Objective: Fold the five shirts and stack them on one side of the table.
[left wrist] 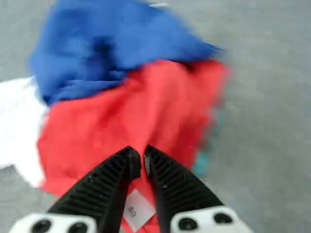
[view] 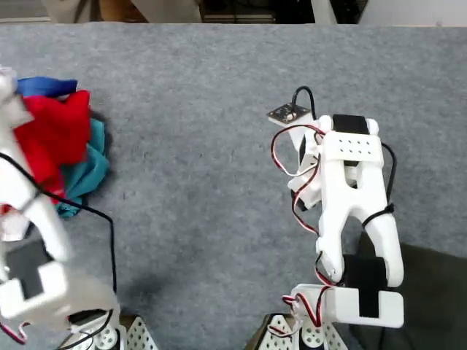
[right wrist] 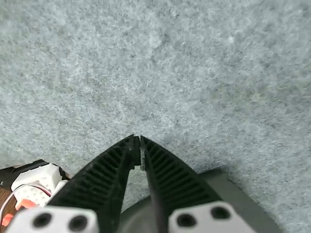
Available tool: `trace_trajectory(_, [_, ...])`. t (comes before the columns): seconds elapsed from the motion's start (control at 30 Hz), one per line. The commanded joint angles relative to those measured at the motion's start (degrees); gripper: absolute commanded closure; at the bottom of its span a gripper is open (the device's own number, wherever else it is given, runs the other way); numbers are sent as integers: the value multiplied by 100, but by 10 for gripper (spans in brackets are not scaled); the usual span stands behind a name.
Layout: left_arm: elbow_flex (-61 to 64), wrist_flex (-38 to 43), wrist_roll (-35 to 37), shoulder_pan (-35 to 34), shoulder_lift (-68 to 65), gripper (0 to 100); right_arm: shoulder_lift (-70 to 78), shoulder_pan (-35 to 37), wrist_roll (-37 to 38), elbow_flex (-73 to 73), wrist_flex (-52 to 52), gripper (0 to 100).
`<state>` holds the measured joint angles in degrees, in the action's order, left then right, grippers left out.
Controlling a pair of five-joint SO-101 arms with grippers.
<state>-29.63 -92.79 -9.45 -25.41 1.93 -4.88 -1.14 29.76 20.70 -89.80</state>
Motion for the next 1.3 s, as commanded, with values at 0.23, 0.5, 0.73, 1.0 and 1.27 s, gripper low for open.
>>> trace_trajectory(0.23, [905, -642, 62, 3578, 1895, 981, -48, -75, -53, 31, 18, 991])
trace_trajectory(0.5, [2057, -422, 44, 3270, 1921, 979, -4, -31, -53, 22, 264, 991])
trace_trajectory(0.73, [1240, -325, 738, 4703, 2088, 975, 4, -48, -53, 22, 501, 991])
trace_trajectory(1.0, [1327, -264, 818, 6796, 1930, 981, 4, -57, -53, 22, 844, 991])
trace_trajectory(1.27, [1688, -651, 1345, 6004, 2141, 812, 4, -22, -26, -4, 1046, 942])
